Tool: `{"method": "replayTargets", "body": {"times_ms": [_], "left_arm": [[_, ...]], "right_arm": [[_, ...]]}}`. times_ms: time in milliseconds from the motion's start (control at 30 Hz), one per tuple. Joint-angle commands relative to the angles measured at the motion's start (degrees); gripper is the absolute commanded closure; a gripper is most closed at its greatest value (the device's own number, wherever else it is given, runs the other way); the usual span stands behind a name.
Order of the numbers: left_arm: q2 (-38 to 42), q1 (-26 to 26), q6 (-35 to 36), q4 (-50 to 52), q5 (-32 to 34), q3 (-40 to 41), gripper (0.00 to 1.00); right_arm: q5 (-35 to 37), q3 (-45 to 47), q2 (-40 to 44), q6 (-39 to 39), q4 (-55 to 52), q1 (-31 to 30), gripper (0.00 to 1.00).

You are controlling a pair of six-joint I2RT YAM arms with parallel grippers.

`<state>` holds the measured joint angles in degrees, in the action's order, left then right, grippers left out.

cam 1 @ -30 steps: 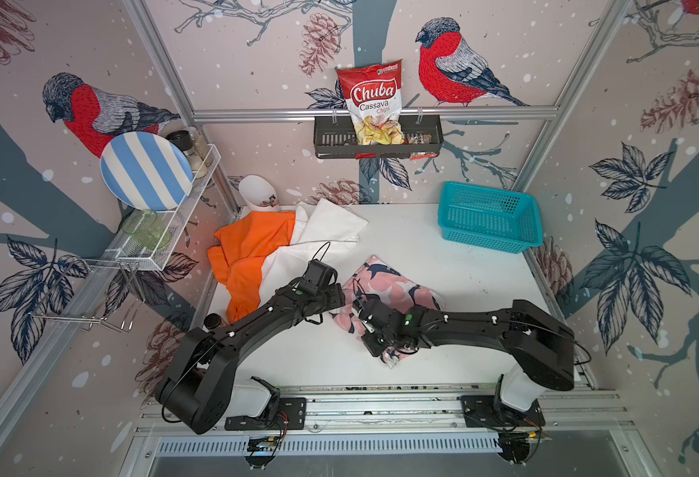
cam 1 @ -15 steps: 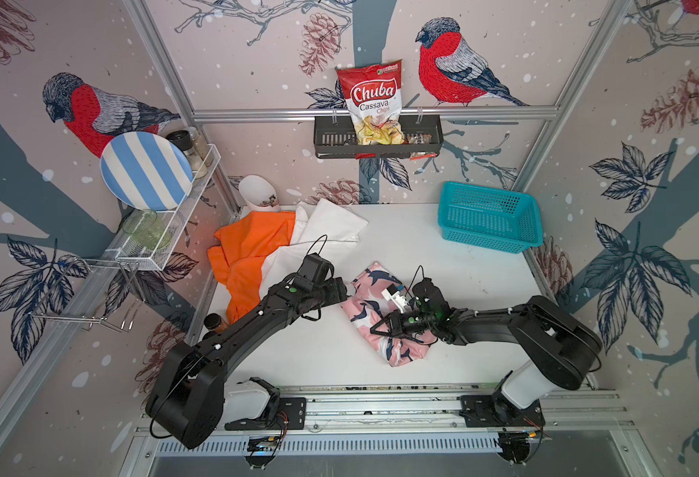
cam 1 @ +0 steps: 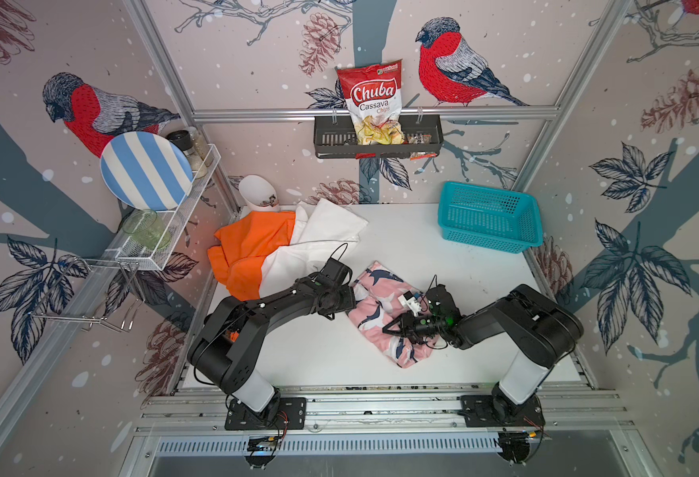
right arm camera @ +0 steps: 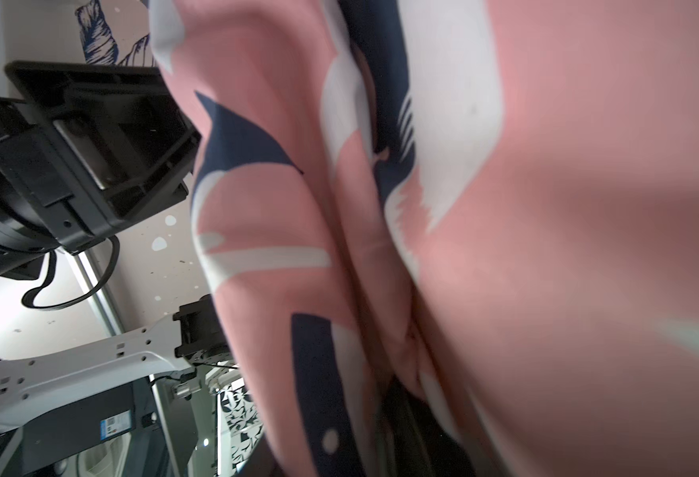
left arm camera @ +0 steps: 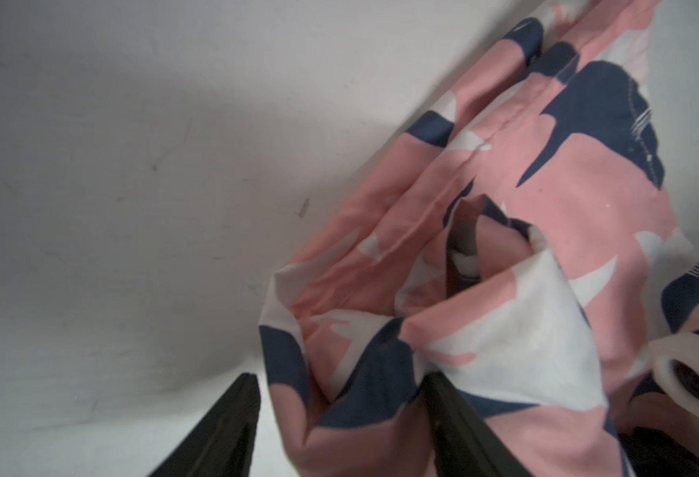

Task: Roll up the shorts
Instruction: Roll the shorts at the center of the board.

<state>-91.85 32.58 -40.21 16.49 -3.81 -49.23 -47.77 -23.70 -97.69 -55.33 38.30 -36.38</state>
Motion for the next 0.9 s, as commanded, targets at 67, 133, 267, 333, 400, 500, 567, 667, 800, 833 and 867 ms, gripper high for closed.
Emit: {"method": "replayTargets", "body": {"times_ms": [67,133,267,333,400,500,567,667,800,833,867], "left_arm": [[-1.71,0.10,1.53,-0.86,2.67,0.30,0.35],[-1.77,0.12,1.58,-1.40,2.51,0.64,0.35],[-1.77,0.05,1.76,-1.81,2.19,1.06,0.35],[-1.75,0.12,1.89,-1.83,2.10,1.19,0.35],[-1.77,0.09,2.06,-1.74,2.14,1.16,0.35],[-1.95,-0.06,2.36,-1.81,1.84,1.01,0.35],[-2.10,-0.14,2.36,-1.81,1.75,1.03,0.34],[-1.94,-0.34,2.51,-1.79,1.62,1.07,0.35],[-1.92,-0.73,2.71,-1.83,1.36,1.42,0.34],[-1.83,-0.89,2.76,-1.90,1.35,1.42,0.34],[-1.76,-1.01,2.86,-1.95,1.22,1.51,0.34]], "right_arm": [[21.34,-8.15,11.02,16.29,-33.46,-2.59,0.36],[32.60,-13.57,14.98,20.56,-44.96,-5.54,0.31],[53.24,-24.58,17.71,25.32,-61.26,-13.73,0.24],[60.33,-28.99,16.77,27.62,-66.24,-18.50,0.21],[65.82,-32.18,14.67,30.30,-69.15,-24.41,0.19],[70.43,-35.19,10.09,31.76,-72.09,-30.64,0.14],[73.02,-37.29,5.70,31.35,-74.58,-33.52,0.10],[76.80,-39.84,-0.52,30.63,-77.47,-36.72,0.00],[77.33,-40.05,-6.74,30.17,-77.94,-37.79,0.00],[77.21,-39.81,-7.71,30.17,-77.85,-37.93,0.01],[76.88,-39.55,-8.46,30.11,-77.61,-38.06,0.04]]}}
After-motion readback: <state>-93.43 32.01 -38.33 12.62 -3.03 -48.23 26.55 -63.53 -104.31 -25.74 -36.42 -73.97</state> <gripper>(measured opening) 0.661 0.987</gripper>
